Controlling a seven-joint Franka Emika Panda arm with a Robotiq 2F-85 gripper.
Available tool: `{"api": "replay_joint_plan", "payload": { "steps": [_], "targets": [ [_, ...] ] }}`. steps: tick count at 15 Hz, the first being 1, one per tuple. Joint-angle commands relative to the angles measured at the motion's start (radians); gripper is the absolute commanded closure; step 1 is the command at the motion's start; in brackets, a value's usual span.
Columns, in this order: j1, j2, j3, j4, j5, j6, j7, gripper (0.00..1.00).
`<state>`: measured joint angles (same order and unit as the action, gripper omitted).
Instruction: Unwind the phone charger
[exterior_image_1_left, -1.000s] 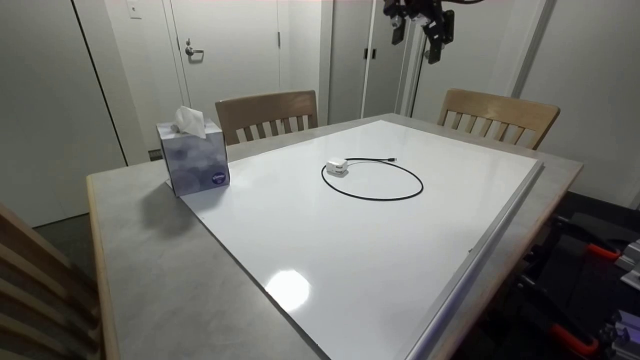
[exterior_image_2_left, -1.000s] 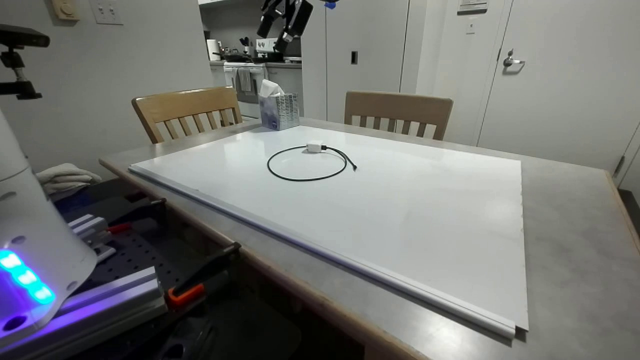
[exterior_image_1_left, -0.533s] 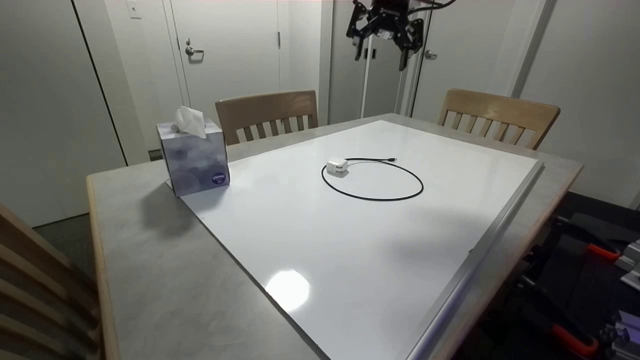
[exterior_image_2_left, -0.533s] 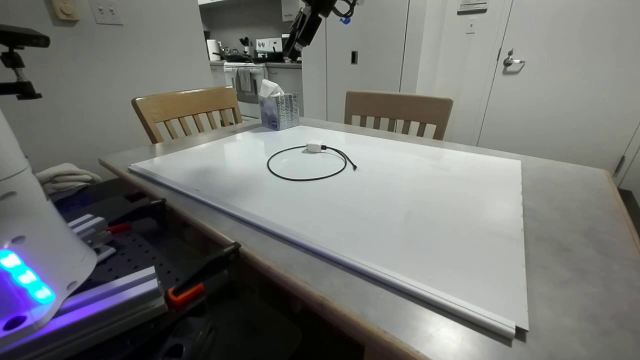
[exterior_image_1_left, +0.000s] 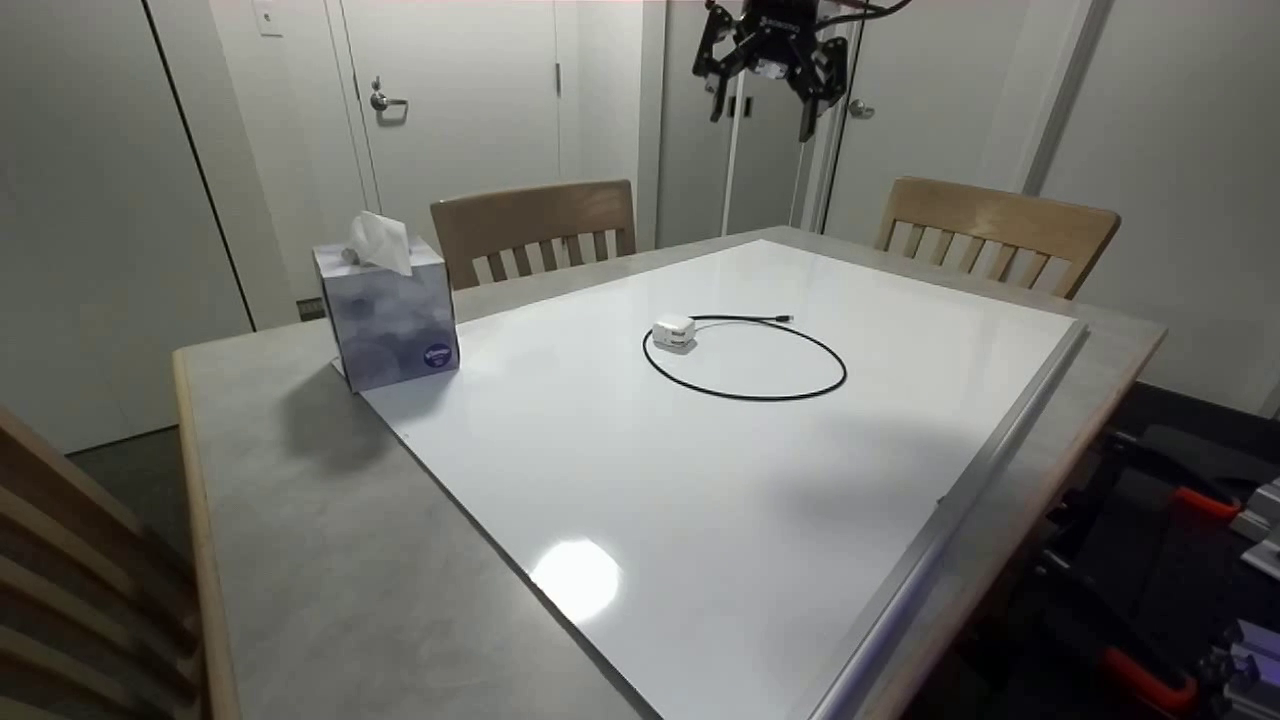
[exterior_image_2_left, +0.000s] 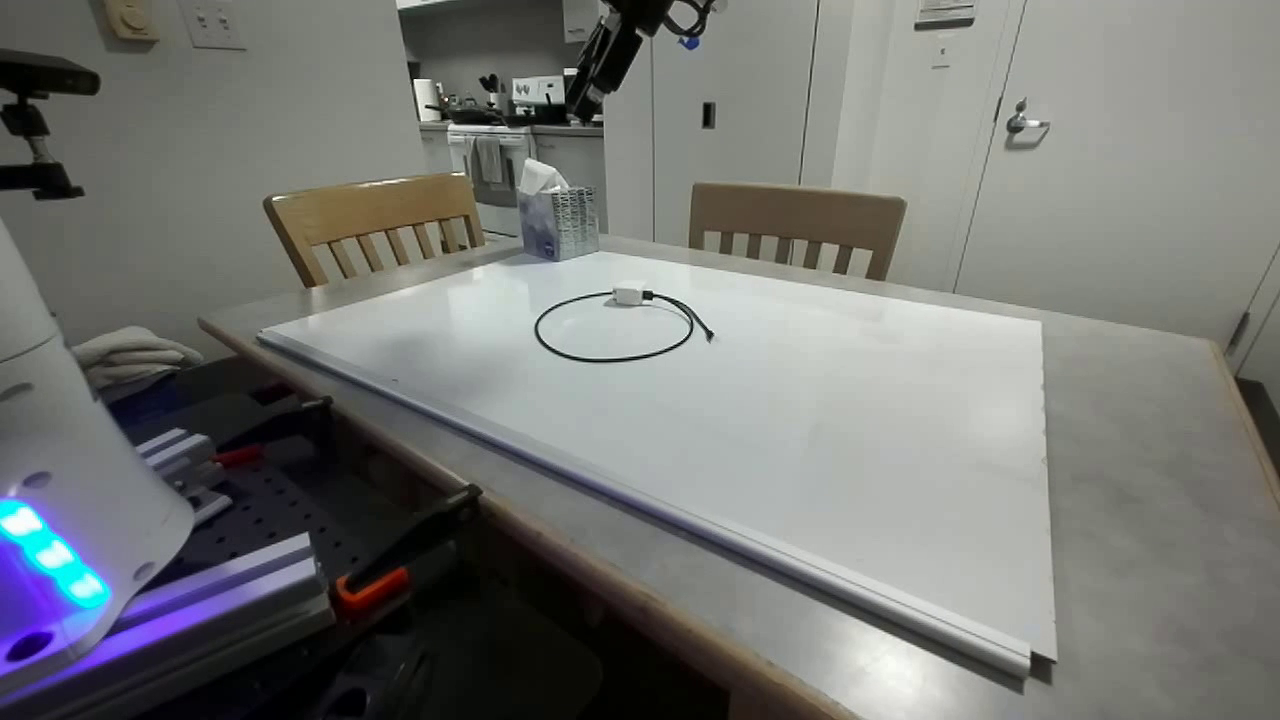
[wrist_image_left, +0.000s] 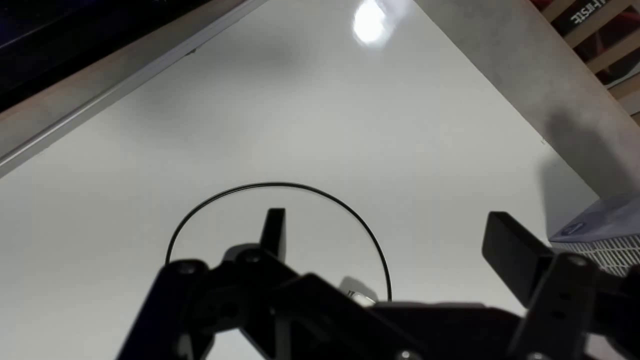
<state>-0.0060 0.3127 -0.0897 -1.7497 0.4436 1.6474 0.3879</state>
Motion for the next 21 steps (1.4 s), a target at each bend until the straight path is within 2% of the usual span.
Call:
{"api": "replay_joint_plan", "payload": {
  "steps": [1, 8, 9, 10, 14, 17, 21],
  "targets": [
    [-0.022, 0.110, 0.011, 0.122, -0.008, -0.085, 0.049, 0.00],
    [-0.008, 0.286, 0.023, 0.295, -0.004, -0.128, 0.164, 0.00],
    [-0.010, 0.294, 0.030, 0.303, -0.006, -0.123, 0.133, 0.00],
    [-0.009, 0.254, 0.022, 0.239, -0.005, -0.087, 0.143, 0.00],
    [-0.006, 0.280, 0.031, 0.272, -0.005, -0.089, 0.143, 0.00],
    [0.031, 0.308, 0.018, 0.318, -0.064, -0.121, 0.249, 0.00],
    [0.084, 0.327, 0.025, 0.342, -0.205, -0.105, 0.261, 0.00]
  ]
}}
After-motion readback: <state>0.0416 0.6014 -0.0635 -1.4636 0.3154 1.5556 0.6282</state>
